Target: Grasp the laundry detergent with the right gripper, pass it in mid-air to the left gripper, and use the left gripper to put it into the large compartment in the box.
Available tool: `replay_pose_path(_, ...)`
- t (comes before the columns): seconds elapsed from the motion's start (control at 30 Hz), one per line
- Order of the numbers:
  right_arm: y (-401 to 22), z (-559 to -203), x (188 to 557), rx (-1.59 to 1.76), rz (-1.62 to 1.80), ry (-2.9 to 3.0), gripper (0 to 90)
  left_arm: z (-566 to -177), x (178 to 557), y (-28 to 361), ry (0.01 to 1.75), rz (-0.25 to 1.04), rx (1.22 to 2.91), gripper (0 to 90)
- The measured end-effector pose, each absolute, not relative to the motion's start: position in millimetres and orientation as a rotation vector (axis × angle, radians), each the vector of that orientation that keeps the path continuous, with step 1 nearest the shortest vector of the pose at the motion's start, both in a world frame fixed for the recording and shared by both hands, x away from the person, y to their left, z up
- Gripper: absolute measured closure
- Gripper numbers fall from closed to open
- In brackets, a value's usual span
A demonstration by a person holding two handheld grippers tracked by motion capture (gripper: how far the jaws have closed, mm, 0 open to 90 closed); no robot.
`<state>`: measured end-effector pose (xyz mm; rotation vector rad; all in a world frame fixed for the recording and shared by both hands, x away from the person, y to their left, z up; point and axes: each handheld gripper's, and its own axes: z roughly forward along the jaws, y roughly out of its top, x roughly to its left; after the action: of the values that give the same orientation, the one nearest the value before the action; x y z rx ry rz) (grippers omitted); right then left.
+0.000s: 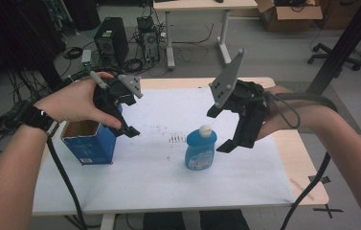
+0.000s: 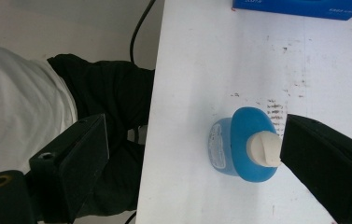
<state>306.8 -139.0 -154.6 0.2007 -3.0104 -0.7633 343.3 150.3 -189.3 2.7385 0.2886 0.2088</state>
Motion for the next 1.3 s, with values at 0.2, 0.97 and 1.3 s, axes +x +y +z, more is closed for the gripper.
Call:
replay_pose_path(0.2,-141.0,-154.8,307.0,0.195,-0.766,-3.011,7.5,-186.1,343.2,150.3,0.288,0.215,2.736,3.6)
replay_pose_path(0.97,-156.1,-161.0,326.6,0.178,-0.913,-2.987,4.7,-190.4,344.5,143.2,0.277,0.211,2.738,4.0)
replay_pose_path(1.3,-177.8,-171.8,352.5,0.090,-1.135,-2.895,2.8,-192.1,344.5,142.9,0.286,0.208,2.727,4.1)
